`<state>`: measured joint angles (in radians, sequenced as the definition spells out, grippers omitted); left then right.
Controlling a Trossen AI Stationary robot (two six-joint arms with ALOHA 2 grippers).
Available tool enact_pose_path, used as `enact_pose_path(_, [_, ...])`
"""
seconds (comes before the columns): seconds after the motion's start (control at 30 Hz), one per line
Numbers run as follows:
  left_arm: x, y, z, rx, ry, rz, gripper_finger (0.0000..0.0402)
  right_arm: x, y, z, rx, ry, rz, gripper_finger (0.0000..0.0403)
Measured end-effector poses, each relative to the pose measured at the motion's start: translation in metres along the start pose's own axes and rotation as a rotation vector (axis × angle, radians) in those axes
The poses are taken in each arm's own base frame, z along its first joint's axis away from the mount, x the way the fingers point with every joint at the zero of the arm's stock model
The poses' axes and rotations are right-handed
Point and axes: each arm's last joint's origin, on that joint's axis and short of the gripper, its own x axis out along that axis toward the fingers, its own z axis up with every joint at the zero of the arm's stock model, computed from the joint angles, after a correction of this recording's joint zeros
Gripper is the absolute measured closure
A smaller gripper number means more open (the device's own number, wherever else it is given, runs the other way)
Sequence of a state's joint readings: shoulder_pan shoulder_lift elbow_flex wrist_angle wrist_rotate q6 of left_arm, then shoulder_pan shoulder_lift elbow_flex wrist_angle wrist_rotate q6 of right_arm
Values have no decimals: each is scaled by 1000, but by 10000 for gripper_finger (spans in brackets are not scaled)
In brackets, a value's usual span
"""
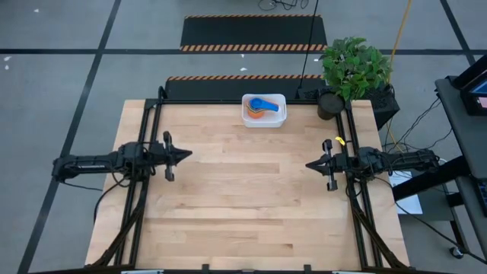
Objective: Nest measuring cups in basket
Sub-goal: Return to Home Position
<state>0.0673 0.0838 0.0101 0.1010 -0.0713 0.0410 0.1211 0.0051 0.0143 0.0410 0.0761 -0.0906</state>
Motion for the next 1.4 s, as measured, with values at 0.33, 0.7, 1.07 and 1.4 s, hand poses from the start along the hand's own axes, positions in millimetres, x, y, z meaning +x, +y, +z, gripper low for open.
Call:
enact_pose_path(0.33, [-3,-2,-4,-44,45,-43,396,0,0,0,0,0,0,403])
enact_pose_path(0.7, [-3,-10,-4,9,45,-120,397,0,0,0,0,0,0,403])
enact_pose_path(1.07, [-3,-10,-4,98,40,-117,385,0,0,0,0,0,0,403])
enact_pose_path(1.4, [-3,-10,-4,86,40,-116,394,0,0,0,0,0,0,403])
